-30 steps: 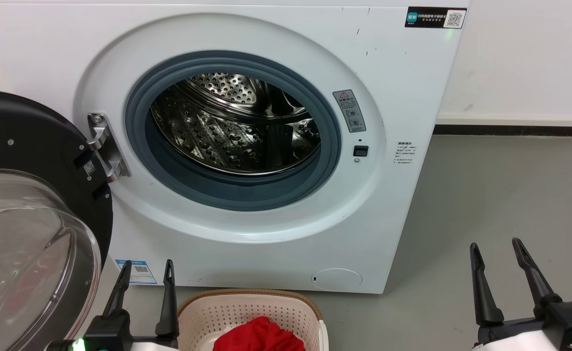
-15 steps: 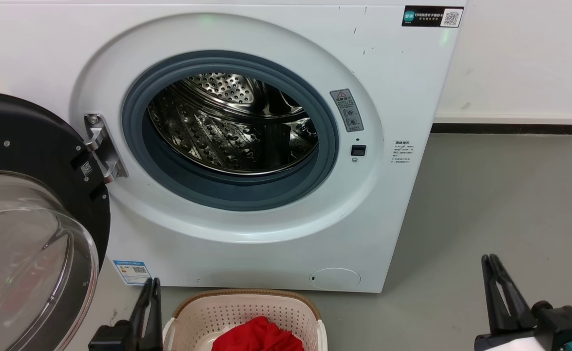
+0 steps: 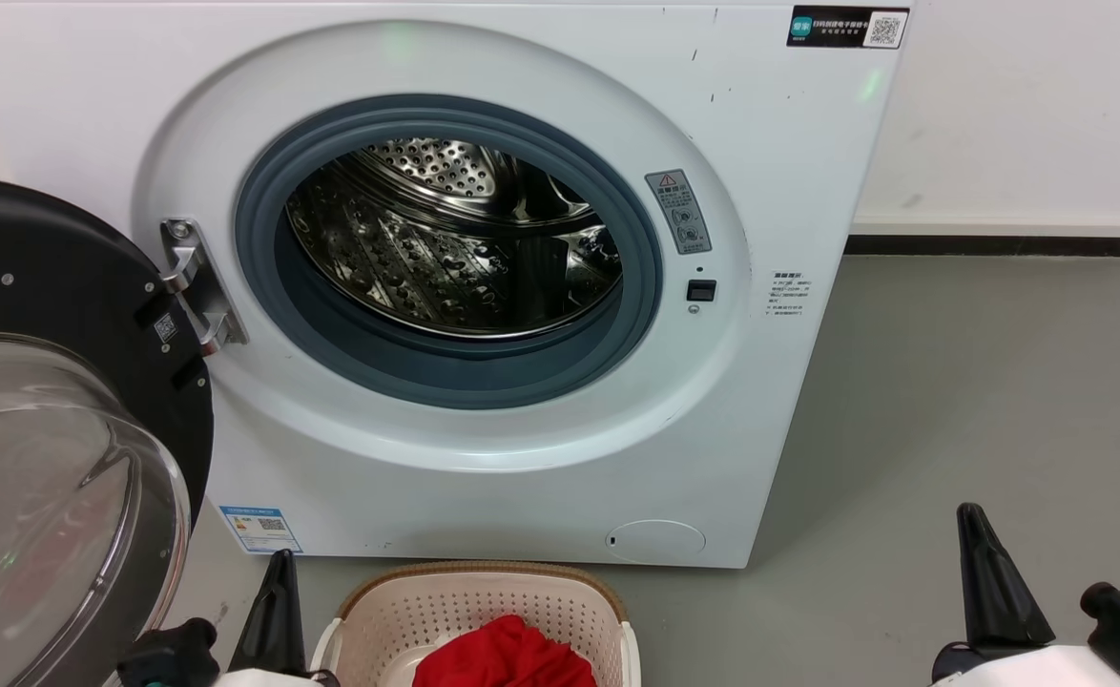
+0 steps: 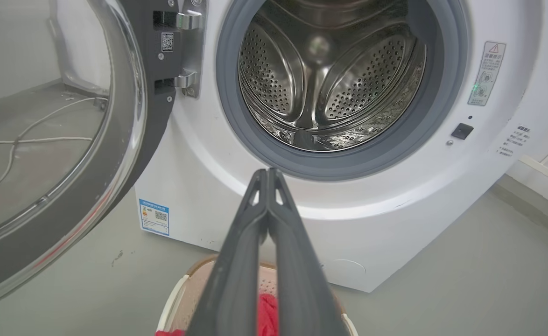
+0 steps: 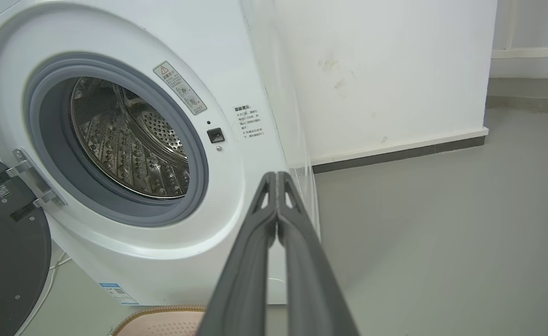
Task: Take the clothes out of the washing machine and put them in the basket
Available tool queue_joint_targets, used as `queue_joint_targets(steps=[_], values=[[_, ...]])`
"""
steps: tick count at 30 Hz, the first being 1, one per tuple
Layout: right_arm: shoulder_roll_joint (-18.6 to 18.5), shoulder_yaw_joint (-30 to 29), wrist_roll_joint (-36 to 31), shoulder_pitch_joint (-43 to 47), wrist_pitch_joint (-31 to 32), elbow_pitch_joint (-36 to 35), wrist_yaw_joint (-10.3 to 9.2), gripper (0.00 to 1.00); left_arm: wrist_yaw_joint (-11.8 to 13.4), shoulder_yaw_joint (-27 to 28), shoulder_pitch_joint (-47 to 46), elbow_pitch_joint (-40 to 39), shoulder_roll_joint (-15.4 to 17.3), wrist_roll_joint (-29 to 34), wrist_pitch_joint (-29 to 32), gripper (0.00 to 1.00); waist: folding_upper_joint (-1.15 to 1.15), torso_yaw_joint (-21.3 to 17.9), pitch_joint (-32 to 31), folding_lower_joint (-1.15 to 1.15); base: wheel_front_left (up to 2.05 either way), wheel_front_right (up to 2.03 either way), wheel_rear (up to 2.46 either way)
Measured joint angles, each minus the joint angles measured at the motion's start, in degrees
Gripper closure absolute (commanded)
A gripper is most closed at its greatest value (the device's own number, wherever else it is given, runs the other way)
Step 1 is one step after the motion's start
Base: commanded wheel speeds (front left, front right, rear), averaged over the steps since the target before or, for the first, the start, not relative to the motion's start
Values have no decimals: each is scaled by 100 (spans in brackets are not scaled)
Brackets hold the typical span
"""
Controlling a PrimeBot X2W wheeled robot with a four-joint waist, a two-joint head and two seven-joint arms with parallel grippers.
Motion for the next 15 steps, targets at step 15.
queue_joint_targets(steps=[15], values=[[-37,-7,1610,-225,321,200,-1,100,-104,108,-237,120,-23,-1501,337,100,0,-12,49,0,0,0,0]])
